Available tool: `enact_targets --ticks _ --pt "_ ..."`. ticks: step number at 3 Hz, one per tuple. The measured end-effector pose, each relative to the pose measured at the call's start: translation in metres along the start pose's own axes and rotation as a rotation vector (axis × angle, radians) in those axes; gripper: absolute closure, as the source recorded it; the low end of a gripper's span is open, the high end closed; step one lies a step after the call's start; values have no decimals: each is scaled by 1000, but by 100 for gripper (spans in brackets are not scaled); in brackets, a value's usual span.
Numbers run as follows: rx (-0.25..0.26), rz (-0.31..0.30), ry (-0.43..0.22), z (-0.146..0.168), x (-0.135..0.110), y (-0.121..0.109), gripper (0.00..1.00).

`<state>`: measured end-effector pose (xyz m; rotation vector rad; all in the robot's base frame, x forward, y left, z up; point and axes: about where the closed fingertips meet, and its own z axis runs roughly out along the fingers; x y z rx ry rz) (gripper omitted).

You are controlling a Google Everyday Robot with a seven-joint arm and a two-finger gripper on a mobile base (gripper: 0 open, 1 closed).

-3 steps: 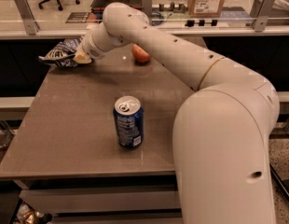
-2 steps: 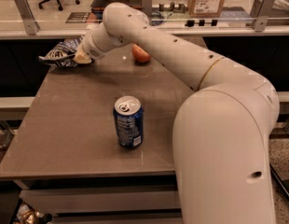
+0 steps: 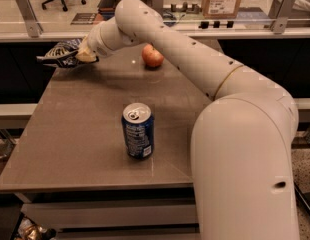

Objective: Pick blue chip bag

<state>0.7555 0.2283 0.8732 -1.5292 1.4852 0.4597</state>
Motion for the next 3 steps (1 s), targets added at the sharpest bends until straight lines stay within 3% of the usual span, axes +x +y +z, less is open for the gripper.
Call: enact_targets --ticks 2,3 --pt "51 -56 -42 -41 -35 -21 100" --pt "84 -68 -107 -60 -42 -29 100"
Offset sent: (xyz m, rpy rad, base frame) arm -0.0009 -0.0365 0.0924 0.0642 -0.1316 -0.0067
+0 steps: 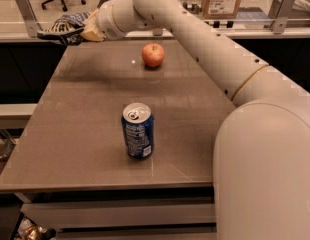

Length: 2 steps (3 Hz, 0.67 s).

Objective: Pick blue chip bag

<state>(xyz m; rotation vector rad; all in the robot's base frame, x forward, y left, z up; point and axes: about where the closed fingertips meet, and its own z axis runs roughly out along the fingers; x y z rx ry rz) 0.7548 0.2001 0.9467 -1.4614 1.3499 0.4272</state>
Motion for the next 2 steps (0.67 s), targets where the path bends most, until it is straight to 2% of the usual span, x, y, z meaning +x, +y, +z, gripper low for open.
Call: enact_targets --ticks 1,2 --pt "25 -18 -33 -11 -10 -9 100" --pt "39 -49 -29 -20 -27 -17 100"
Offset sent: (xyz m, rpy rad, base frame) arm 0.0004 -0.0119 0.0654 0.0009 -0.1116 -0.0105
